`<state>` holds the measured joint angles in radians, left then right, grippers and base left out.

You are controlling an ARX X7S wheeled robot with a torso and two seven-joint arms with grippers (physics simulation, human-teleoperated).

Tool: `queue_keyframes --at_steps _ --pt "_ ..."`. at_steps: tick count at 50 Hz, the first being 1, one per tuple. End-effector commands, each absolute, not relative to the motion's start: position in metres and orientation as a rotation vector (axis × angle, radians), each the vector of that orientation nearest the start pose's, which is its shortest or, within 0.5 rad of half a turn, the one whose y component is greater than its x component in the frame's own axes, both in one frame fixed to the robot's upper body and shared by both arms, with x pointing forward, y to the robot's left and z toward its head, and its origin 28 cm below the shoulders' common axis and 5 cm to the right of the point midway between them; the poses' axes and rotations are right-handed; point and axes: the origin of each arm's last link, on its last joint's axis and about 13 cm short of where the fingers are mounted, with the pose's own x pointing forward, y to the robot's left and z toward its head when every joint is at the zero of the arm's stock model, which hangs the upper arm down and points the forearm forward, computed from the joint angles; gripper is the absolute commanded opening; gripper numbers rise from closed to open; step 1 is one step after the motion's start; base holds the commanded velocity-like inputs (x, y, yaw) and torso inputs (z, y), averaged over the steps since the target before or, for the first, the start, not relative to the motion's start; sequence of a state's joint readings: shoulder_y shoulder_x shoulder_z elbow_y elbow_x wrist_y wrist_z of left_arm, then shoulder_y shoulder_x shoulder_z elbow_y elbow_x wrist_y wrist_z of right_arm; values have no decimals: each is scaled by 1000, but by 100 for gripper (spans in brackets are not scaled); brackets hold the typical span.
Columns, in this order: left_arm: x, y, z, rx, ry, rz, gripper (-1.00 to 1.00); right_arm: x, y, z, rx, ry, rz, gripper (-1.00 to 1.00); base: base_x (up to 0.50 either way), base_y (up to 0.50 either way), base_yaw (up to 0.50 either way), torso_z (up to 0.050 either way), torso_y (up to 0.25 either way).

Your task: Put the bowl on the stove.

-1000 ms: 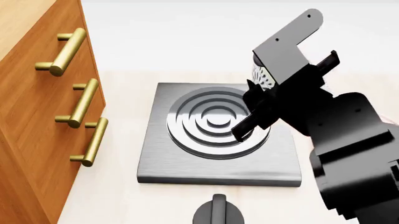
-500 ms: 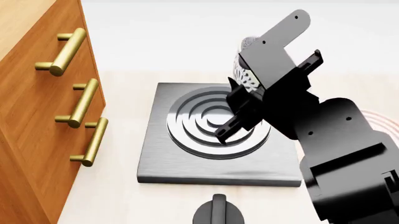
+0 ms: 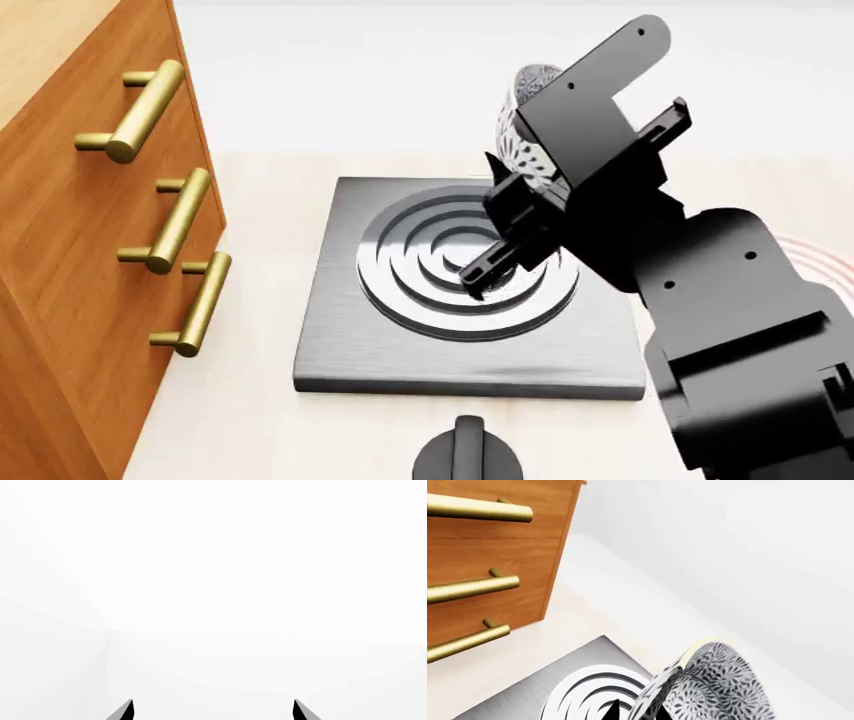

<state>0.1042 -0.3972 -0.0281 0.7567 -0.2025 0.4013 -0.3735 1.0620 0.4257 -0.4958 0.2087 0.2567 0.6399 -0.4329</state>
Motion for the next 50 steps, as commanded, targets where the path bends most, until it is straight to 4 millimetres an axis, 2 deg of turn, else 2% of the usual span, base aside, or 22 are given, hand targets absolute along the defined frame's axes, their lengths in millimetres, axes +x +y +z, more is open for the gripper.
queue_keyframes --at_steps 1,6,9,19,25,50 --pt "153 246 183 -50 -1034 94 100 403 -143 240 -454 28 608 -100 0 0 0 0 0" --pt "153 246 183 -50 -1033 93 100 431 -136 246 -457 17 591 -100 0 0 0 0 0" --pt "153 246 183 -50 -1033 94 100 440 -133 244 -448 28 595 -100 0 0 0 0 0" --pt "153 246 183 -50 -1032 96 100 441 -112 247 -442 22 599 -100 0 0 0 0 0" --pt "153 246 183 -49 -1032 94 100 441 -103 241 -428 51 620 -100 0 0 0 0 2" --pt "154 243 179 -28 -1006 64 100 439 -100 234 -349 100 527 -100 0 0 0 0 0"
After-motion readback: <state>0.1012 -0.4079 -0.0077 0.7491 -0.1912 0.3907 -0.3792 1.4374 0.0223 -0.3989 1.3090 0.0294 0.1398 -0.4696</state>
